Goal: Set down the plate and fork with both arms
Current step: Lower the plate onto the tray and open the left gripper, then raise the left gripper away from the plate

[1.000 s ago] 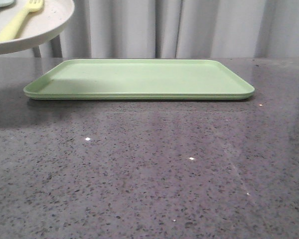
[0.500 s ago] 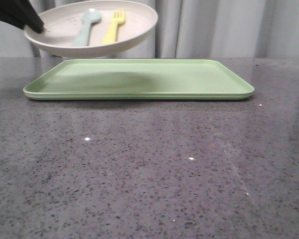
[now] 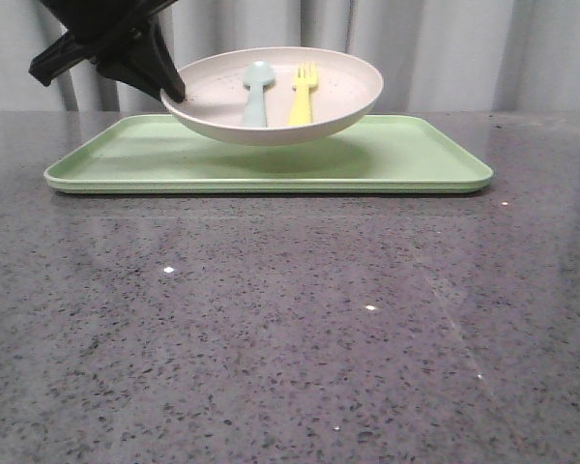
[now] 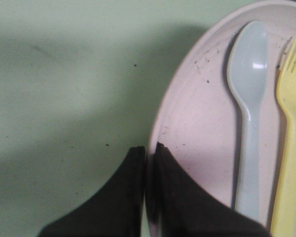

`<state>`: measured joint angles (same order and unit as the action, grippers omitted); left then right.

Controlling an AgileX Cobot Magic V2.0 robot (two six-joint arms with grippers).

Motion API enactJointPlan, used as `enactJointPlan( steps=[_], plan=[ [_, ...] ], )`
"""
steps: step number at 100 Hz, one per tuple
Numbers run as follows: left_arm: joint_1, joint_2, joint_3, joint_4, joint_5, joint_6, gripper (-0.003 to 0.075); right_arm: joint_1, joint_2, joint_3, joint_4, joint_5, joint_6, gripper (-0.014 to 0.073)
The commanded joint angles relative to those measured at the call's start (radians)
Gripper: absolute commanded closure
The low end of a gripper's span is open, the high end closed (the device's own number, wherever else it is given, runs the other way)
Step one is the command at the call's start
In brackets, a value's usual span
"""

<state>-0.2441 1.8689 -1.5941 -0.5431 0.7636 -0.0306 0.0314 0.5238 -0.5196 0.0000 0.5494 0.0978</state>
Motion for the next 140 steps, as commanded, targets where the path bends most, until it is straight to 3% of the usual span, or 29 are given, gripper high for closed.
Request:
enactJointPlan(
  steps=[1,66,76,98,125,140],
  plan=[
    [-0.008,-0.049,-0.039,-0.026,-0.070,-0.030,0.0741,-0.005,0.008,-0.037,-0.006,-0.075,-0.011,0.0095],
    [-0.006,0.007,-0.039,0.006,-0.082,-0.033,0.0736,-0.005,0.008,-0.037,-0.006,-0.074,-0.011,0.0095],
    [-0.002,0.007,-0.039,0.006,-0.082,-0.033,0.0683,-0.005,0.008,-0.037,-0.006,-0.074,-0.011,0.0095],
    [0.009,0.007,-0.039,0.006,-0.079,-0.033,0.0477,-0.005,0.008,-0.037,-0.006,-0.080,-0.011,0.0095],
    [0.010,-0.023,-0.039,0.016,-0.081,-0.023,0.0468,-0.005,0.008,-0.037,0.008,-0.086,-0.010,0.0095],
    [0.010,-0.081,-0.035,0.120,-0.056,-0.021,0.0468,-0.005,0.010,-0.039,0.015,-0.071,-0.010,0.0095]
  ],
)
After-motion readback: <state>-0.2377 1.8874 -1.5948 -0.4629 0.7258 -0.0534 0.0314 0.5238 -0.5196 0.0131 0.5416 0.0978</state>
